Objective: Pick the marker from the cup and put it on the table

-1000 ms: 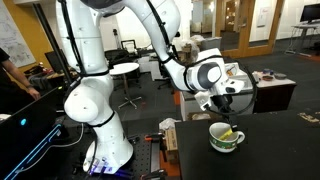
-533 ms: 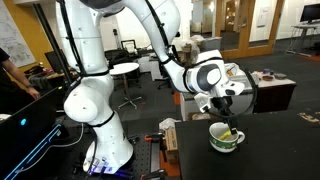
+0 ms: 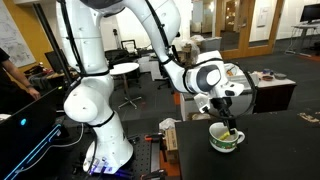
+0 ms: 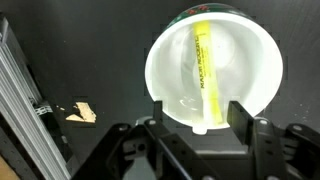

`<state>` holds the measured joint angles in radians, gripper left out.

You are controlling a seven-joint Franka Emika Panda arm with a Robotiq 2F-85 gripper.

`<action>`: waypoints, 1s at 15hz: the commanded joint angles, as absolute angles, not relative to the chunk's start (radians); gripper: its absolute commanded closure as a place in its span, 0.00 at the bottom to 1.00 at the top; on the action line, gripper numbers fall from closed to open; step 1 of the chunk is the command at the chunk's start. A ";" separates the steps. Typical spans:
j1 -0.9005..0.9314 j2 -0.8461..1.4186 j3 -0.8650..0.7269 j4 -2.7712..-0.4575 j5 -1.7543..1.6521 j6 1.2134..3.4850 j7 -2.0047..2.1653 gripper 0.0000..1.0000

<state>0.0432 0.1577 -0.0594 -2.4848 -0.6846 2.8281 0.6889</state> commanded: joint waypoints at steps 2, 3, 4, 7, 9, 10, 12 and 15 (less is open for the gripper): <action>0.032 0.171 -0.036 -2.509 -0.647 2.885 0.639 0.27; 0.030 0.178 -0.030 -2.513 -0.641 2.899 0.635 0.30; 0.029 0.183 -0.026 -2.516 -0.636 2.907 0.627 0.31; 0.026 0.200 -0.017 -2.529 -0.624 2.936 0.621 0.35; 0.027 0.209 -0.020 -2.531 -0.623 2.942 0.624 0.39; 0.026 0.213 -0.021 -2.533 -0.623 2.948 0.624 0.41; 0.025 0.219 -0.022 -2.535 -0.625 2.953 0.626 0.52; 0.021 0.224 -0.022 -2.535 -0.626 2.965 0.627 0.77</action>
